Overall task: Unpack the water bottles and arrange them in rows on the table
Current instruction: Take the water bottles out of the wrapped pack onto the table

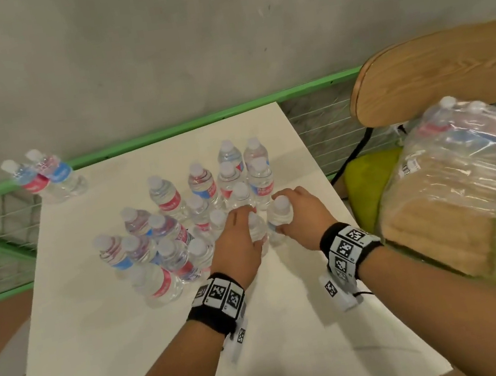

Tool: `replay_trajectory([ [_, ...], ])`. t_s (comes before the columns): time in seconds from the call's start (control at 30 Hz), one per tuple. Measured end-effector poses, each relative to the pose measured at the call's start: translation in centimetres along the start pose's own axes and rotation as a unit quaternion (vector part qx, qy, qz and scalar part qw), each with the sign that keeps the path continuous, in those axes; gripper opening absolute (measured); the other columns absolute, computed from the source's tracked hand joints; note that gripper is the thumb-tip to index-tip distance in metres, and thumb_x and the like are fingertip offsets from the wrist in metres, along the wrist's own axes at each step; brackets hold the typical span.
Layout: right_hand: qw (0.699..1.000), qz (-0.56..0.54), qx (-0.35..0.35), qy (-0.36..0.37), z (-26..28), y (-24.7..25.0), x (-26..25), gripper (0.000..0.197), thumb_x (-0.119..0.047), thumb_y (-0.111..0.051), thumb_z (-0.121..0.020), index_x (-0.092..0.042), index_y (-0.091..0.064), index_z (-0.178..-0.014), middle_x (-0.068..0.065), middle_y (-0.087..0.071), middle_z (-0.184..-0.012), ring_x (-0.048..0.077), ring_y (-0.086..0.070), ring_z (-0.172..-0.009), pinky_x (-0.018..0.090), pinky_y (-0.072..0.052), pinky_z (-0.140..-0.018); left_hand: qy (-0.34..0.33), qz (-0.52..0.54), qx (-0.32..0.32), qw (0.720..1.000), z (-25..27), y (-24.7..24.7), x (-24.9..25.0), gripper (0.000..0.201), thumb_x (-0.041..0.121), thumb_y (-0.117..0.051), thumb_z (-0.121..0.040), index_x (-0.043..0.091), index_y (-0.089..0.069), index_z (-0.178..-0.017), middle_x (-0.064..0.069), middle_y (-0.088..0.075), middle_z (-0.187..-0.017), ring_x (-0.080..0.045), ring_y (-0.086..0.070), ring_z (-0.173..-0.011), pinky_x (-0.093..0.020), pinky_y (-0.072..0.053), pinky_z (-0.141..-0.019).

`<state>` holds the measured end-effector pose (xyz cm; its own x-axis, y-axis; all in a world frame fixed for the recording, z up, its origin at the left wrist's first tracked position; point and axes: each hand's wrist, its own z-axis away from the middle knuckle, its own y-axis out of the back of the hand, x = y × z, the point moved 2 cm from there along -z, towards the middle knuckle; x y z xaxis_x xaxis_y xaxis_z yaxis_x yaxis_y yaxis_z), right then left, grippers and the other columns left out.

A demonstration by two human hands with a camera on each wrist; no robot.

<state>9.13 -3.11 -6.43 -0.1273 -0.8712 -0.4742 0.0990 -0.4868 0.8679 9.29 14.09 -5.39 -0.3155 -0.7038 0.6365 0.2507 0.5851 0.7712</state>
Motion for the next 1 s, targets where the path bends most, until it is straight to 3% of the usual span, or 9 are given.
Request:
replay_trajectory([
  [0.17,0.995,-0.079,0.04,-0.046,-2.5,0.6,-0.2,0.053,-0.032,-0.081,-0.069,-0.02,-0.057,-0.116,0.0,-0.063,-0.108,0.021,-0.059,-0.097,0.027,-0.045,-0.08,0.002,-0.033,-0.004,0.999,-0.7,0.0,0.8,0.058,0.004,-0.068,-0.081,0.017,-0.045,-0.132,-0.001,-0.039,-0.135,-0.024,-0.06,-0.102,-0.034,-0.053,-0.079],
  [0.27,0.986,-0.14,0.048,-0.074,-2.7,0.9,-0.4,0.058,-0.029,-0.084,-0.069,-0.02,-0.049,-0.115,-0.001,-0.064,-0.101,0.018,-0.057,-0.083,0.026,-0.044,-0.073,0.02,-0.045,-0.001,0.999,-1.0,0.1,1.0,0.062,0.001,-0.07,-0.078,0.016,-0.044,-0.132,-0.004,-0.031,-0.135,-0.028,-0.064,-0.09,-0.037,-0.056,-0.076],
  [0.47,0.984,-0.158,0.039,-0.072,-2.5,1.2,-0.9,0.054,-0.023,-0.082,-0.071,-0.017,-0.047,-0.112,0.001,-0.063,-0.096,0.023,-0.061,-0.084,0.027,-0.044,-0.069,0.035,-0.058,0.0,0.998,-1.6,0.0,1.3,0.062,0.0,-0.069,-0.079,0.016,-0.044,-0.133,-0.005,-0.033,-0.136,-0.03,-0.064,-0.092,-0.033,-0.055,-0.075],
  [0.63,0.982,-0.173,0.018,-0.078,-1.6,1.9,-0.3,0.075,-0.018,-0.086,-0.067,-0.023,-0.045,-0.13,0.0,-0.062,-0.121,0.02,-0.061,-0.096,0.024,-0.044,-0.08,0.027,0.009,0.003,1.0,-1.4,0.1,0.6,0.07,0.007,-0.071,-0.079,0.023,-0.04,-0.139,0.001,-0.034,-0.135,-0.02,-0.056,-0.111,-0.02,-0.045,-0.085],
  [0.7,0.981,-0.173,0.014,-0.09,-0.6,2.3,0.4,0.081,-0.016,-0.085,-0.067,-0.027,-0.042,-0.135,-0.001,-0.057,-0.128,0.02,-0.063,-0.096,0.029,-0.049,-0.087,0.015,0.036,0.012,0.999,-1.0,0.5,0.3,0.073,0.015,-0.073,-0.078,0.027,-0.037,-0.141,0.004,-0.034,-0.135,-0.016,-0.054,-0.111,-0.022,-0.047,-0.087],
  [0.77,0.983,-0.158,0.006,-0.094,0.8,2.9,1.3,0.067,-0.02,-0.082,-0.071,-0.028,-0.049,-0.129,-0.004,-0.059,-0.124,0.016,-0.063,-0.091,0.03,-0.052,-0.087,0.001,0.054,0.03,0.998,-0.4,1.1,0.5,0.072,0.016,-0.073,-0.078,0.028,-0.038,-0.139,0.006,-0.036,-0.133,-0.016,-0.057,-0.1,-0.027,-0.053,-0.082],
  [0.87,0.98,-0.175,-0.012,-0.098,4.2,4.4,3.2,0.032,-0.024,-0.076,-0.08,-0.027,-0.063,-0.108,-0.01,-0.064,-0.106,0.013,-0.064,-0.082,0.021,-0.052,-0.073,-0.013,0.068,0.066,0.995,0.2,2.1,2.0,0.056,0.013,-0.069,-0.081,0.028,-0.047,-0.13,0.011,-0.042,-0.126,-0.008,-0.056,-0.067,-0.021,-0.05,-0.073],
  [1.0,0.963,-0.233,-0.007,-0.132,9.9,6.5,6.8,0.011,-0.021,-0.07,-0.087,-0.026,-0.066,-0.095,-0.007,-0.067,-0.087,0.011,-0.062,-0.072,0.014,-0.049,-0.056,-0.051,0.133,0.032,0.989,-0.5,1.4,6.3,0.028,0.009,-0.064,-0.087,0.031,-0.06,-0.104,0.018,-0.058,-0.102,-0.011,-0.058,-0.065,-0.019,-0.049,-0.065],
])
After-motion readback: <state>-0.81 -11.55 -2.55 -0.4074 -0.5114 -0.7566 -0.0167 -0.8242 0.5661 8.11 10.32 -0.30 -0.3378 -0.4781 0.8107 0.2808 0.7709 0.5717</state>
